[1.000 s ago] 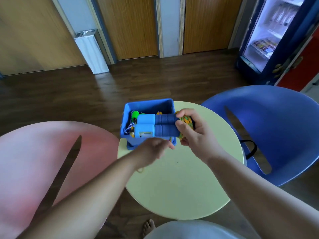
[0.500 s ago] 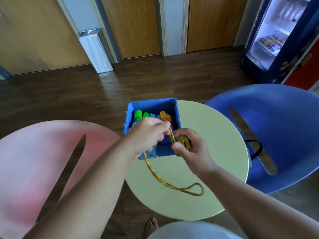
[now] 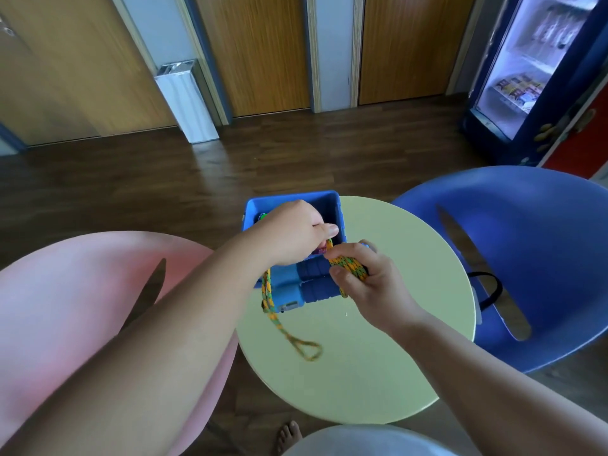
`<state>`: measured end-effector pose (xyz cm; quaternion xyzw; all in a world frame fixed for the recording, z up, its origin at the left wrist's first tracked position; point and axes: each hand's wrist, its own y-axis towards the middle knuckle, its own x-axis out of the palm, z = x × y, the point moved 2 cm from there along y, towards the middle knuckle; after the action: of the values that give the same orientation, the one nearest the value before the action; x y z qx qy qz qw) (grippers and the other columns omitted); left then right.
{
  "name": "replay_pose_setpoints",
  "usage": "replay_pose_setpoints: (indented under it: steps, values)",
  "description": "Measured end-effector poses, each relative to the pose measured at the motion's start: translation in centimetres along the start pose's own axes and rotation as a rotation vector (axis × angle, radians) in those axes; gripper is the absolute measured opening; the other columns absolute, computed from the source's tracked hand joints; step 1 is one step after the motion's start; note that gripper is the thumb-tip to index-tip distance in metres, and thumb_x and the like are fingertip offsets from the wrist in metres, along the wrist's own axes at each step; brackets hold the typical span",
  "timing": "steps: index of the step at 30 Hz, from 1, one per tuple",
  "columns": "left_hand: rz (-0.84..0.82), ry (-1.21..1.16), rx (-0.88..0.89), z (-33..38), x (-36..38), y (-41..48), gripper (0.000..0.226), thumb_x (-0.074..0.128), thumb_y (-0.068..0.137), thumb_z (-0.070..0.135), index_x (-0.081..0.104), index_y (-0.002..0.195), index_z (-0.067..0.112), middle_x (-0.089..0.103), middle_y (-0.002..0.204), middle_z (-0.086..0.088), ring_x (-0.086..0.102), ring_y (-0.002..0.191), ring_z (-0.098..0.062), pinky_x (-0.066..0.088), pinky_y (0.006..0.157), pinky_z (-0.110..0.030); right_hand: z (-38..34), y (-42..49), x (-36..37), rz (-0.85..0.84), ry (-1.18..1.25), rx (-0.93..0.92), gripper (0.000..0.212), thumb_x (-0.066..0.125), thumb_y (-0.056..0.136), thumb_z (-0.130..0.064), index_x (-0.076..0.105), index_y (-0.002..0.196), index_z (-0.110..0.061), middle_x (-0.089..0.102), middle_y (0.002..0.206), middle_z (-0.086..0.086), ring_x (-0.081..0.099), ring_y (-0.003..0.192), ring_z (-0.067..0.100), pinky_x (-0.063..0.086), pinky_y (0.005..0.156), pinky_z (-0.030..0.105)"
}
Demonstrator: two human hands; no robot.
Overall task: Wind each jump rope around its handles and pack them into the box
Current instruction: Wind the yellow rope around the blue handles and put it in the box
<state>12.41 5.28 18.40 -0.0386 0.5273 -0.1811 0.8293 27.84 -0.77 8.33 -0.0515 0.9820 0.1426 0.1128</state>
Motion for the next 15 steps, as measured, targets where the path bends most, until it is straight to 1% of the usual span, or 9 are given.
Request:
replay_pose_setpoints:
  steps: [1,3,5,7,9,11,12,14,15]
  values:
    - [-0.024,0.007,-0.012,0.0,-0.3,0.1,0.045,0.056,0.101,0.049,0.071,0.073,0.018,0.068,0.070,-0.005,0.055,0.058,-0.016,0.039,0.056,-0.029,0.1,0.1,-0.2,-0.016,-0.002,0.017,0.030,0.066,0.092,-0.009,0.071,0.104,-0.036,0.059,0.092,-0.008,0.059,0.078,0.019,0.051,0.065,0.022]
    - [-0.095,0.001,-0.038,-0.5,-1.5,0.1,0.043,0.062,0.098,0.049,0.072,0.071,0.016,0.063,0.062,0.001,0.049,0.050,-0.015,0.037,0.053,-0.025,0.4,0.2,-0.7,-0.006,-0.030,0.029,0.034,0.066,0.092,-0.008,0.070,0.100,-0.041,0.059,0.090,-0.009,0.059,0.078,0.020,0.051,0.066,0.022]
    - [-0.184,0.025,-0.041,-1.3,-3.1,0.2,0.040,0.068,0.094,0.045,0.073,0.075,0.010,0.060,0.060,-0.001,0.043,0.050,-0.022,0.036,0.050,-0.023,0.8,0.1,-1.3,0.017,-0.032,0.046,0.037,0.067,0.093,-0.006,0.069,0.098,-0.043,0.061,0.091,-0.004,0.060,0.078,0.021,0.050,0.067,0.024]
    - [-0.218,0.017,0.001,-2.0,-4.8,0.3,0.027,0.073,0.091,0.037,0.076,0.080,0.012,0.065,0.060,0.001,0.043,0.054,-0.023,0.036,0.048,-0.024,1.2,-0.1,-1.8,0.024,-0.028,0.074,0.038,0.067,0.094,-0.004,0.069,0.098,-0.042,0.061,0.095,0.006,0.060,0.074,0.017,0.050,0.066,0.025]
    - [-0.140,-0.021,0.113,-2.2,-6.1,0.5,0.013,0.077,0.091,0.029,0.079,0.082,0.021,0.072,0.064,0.004,0.053,0.057,-0.017,0.043,0.057,-0.030,1.2,-0.4,-1.9,0.015,-0.025,0.076,0.037,0.067,0.094,-0.003,0.070,0.098,-0.040,0.062,0.097,0.009,0.061,0.072,0.015,0.051,0.066,0.025]
    - [-0.017,-0.066,0.209,-2.4,-6.4,1.0,0.008,0.077,0.091,0.025,0.079,0.083,0.026,0.076,0.070,0.005,0.065,0.064,-0.012,0.054,0.071,-0.036,0.7,-0.6,-1.8,0.013,0.009,0.060,0.033,0.066,0.094,-0.006,0.070,0.098,-0.038,0.063,0.097,0.011,0.060,0.073,0.015,0.050,0.065,0.024]
    - [0.041,-0.093,0.237,-2.9,-6.1,1.5,0.008,0.077,0.091,0.024,0.080,0.085,0.027,0.077,0.073,0.005,0.069,0.069,-0.012,0.059,0.077,-0.039,0.2,-0.6,-1.6,0.017,0.041,0.053,0.029,0.066,0.093,-0.008,0.071,0.098,-0.036,0.063,0.097,0.013,0.060,0.072,0.014,0.050,0.064,0.023]
    - [0.118,-0.171,0.267,-4.4,-5.0,2.6,0.007,0.079,0.090,0.027,0.082,0.088,0.032,0.078,0.077,0.006,0.074,0.075,-0.014,0.062,0.081,-0.044,-0.8,-0.4,-1.5,0.028,0.104,0.042,0.021,0.064,0.092,-0.011,0.070,0.097,-0.030,0.063,0.094,0.014,0.057,0.067,0.009,0.048,0.061,0.020]
    - [0.137,-0.211,0.271,-5.3,-4.3,3.0,0.007,0.080,0.090,0.028,0.082,0.089,0.035,0.078,0.077,0.006,0.074,0.074,-0.013,0.062,0.079,-0.042,-1.2,-0.4,-1.4,0.030,0.133,0.031,0.019,0.063,0.092,-0.010,0.070,0.098,-0.027,0.063,0.091,0.011,0.055,0.064,0.007,0.046,0.060,0.018]
